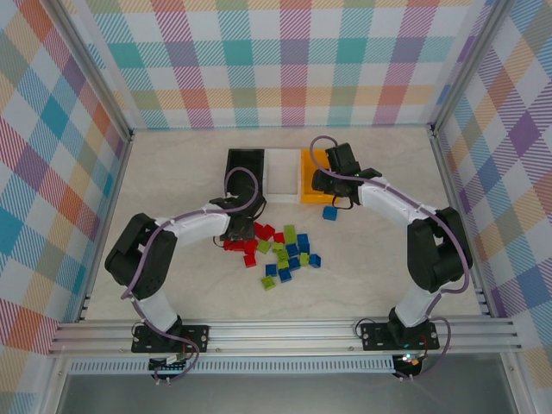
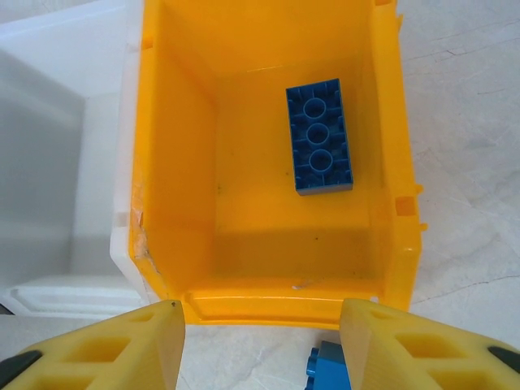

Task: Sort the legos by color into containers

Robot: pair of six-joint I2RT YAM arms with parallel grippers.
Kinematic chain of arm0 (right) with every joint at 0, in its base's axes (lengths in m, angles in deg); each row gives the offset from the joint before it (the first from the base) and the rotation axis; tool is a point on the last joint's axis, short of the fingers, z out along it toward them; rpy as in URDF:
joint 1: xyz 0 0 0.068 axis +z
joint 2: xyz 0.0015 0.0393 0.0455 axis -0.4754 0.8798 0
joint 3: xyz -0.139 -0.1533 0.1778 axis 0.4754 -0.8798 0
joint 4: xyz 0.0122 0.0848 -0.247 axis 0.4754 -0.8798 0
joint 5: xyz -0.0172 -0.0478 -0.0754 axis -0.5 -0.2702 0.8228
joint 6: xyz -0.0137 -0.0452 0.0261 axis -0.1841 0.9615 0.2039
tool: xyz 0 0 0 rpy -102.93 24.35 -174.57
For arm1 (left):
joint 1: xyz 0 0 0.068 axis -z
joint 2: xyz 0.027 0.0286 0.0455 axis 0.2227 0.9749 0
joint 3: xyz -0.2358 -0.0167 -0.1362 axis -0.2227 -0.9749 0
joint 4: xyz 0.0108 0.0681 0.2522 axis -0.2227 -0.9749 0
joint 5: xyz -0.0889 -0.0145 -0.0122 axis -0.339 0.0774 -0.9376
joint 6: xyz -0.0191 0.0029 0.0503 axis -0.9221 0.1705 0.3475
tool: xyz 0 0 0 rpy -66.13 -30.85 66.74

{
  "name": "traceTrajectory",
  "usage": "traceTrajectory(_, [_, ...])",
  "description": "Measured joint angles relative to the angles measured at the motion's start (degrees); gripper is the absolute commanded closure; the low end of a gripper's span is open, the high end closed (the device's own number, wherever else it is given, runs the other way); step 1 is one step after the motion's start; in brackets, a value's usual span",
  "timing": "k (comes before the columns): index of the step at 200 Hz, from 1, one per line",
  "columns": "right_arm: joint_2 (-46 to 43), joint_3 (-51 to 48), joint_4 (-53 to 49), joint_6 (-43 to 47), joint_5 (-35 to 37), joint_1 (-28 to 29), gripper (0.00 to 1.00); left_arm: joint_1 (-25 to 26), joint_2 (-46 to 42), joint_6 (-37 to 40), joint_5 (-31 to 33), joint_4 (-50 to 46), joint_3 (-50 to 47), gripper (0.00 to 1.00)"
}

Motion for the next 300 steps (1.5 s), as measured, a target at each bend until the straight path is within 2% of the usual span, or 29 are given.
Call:
traceTrajectory(38, [0.00, -0.22, 0.04, 0.00, 0.13, 0.00, 0.47, 0.00, 0.72, -0.02, 0.28, 0.44, 0.00, 0.65])
traceTrajectory(64, [-0.13, -0.74, 0.44, -0.24, 0.13, 0.00, 0.47, 0.00, -0.74, -0.35, 0.61, 0.33, -0.02, 0.66])
traceTrajectory(87, [-0.87, -2.49, 0.90, -0.66, 0.15, 0.00, 0.47, 0.00, -5.97, -1.16, 2.01, -0.35, 0.63, 0.66])
traceTrajectory(119, [-2.12, -4.48, 1.20, -1.03, 0.15, 0.00, 0.47, -0.28, -9.40, -1.55, 6.21, -0.70, 8.61, 0.66])
traceTrajectory(146, [-2.89, -5.66, 1.57, -1.31, 0.11, 0.00, 0.47, -1.73, -4.48, -1.53, 9.29, 0.94, 17.22, 0.66])
traceTrajectory(178, [-4.72, -7.58, 1.79, -1.92, -0.37, 0.00, 0.47, -4.50, 6.47, -1.55, 11.82, 2.10, 25.05, 0.67])
traceTrajectory(216, [-8.79, -11.69, 2.36, -2.58, -1.44, 0.00, 0.46, -7.43, 15.52, -2.29, 13.66, 0.87, 30.58, 0.66])
traceTrajectory(234, [-10.73, -14.01, 2.58, -2.64, -2.25, 0.00, 0.44, -8.11, 18.12, -2.75, 13.99, -0.31, 34.01, 0.57])
traceTrajectory(263, [-12.63, -16.41, 2.38, -2.82, -4.07, 0.11, 0.40, -8.37, 19.06, -3.04, 13.86, -0.85, 36.15, 0.32])
traceTrajectory(300, [-14.99, -18.03, 0.52, -3.23, -6.05, 1.29, 0.39, -7.65, 16.11, -4.17, 12.31, 0.11, 32.72, 0.17])
